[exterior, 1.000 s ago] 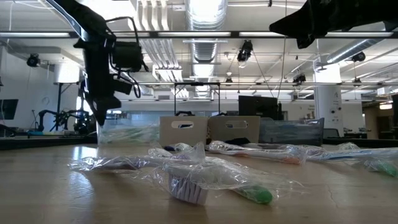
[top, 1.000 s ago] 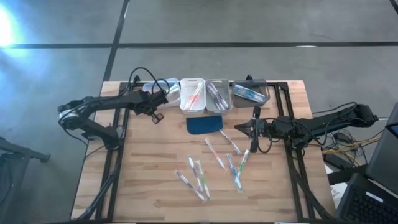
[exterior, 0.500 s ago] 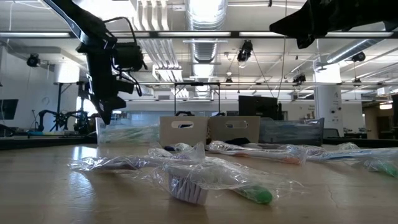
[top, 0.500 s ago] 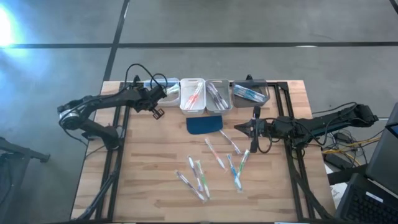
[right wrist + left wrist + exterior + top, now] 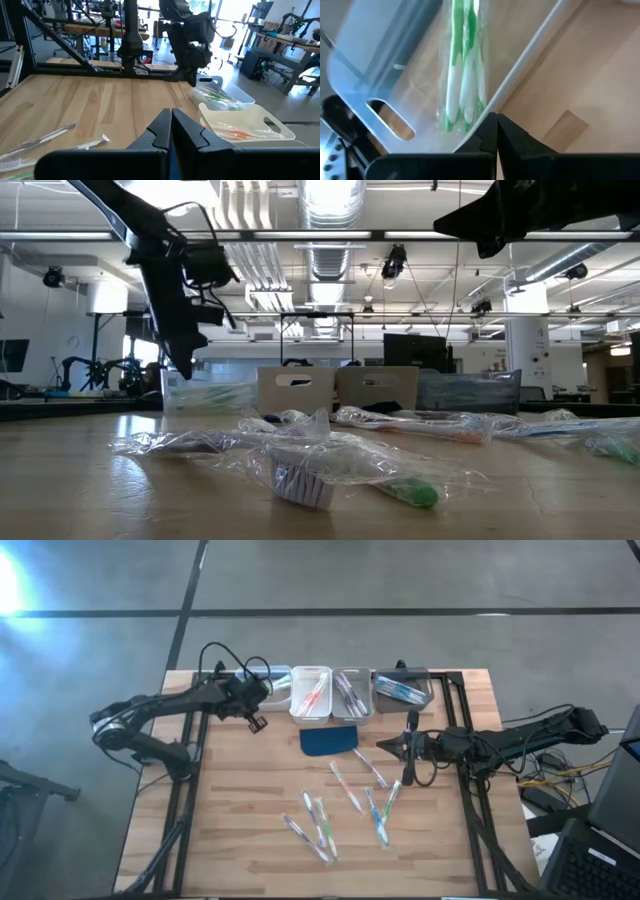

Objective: Pick & Place Toothbrushes
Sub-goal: Put the blue toothbrush into the transparent black bin

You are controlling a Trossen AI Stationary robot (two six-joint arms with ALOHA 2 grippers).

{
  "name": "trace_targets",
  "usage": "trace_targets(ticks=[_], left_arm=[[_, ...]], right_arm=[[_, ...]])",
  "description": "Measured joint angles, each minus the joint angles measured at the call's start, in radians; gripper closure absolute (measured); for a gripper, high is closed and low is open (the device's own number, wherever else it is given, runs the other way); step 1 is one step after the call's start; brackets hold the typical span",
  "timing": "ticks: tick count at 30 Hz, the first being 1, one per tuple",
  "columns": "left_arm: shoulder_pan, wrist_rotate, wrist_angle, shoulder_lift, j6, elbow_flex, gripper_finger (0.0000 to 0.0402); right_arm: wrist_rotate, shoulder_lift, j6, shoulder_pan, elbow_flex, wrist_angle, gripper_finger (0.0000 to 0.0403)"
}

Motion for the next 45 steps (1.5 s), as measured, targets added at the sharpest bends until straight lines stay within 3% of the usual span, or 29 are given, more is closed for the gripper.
trace_targets(ticks=[8,13,21,26,35,45], left_arm=[[-0.016,0.001,-0.090,-0.094,-0.026,0.064,0.0397],[-0.053,0.065,-0.099,-0.200,-0.059,0.082,0.0397],[-0.157,0.116,-0.096,-0.379,-0.166,0.084,0.0397],[-0.245,0.117,-0.076,-0.429,-0.218,0.076,0.0397],[-0.471,0.121,0.073,-0.429,-0.232,0.074,0.0397],[-0.702,0.009,0.326,-0.429,-0.211,-0.018,0.0397]], right_arm=[[0.000,0.000,0.000,0.000,0.000,0.000,0.0394],[0.000,0.000,0.000,0.000,0.000,0.000,0.0394],[0.000,0.000,0.000,0.000,0.000,0.000,0.0394],[0.000,0.000,0.027,0.000,0.000,0.001,0.0394],[0.000,0.036,0.050,0.000,-0.001,0.011,0.0394],[-0.007,0.081,0.055,0.001,-0.001,0.110,0.0394]])
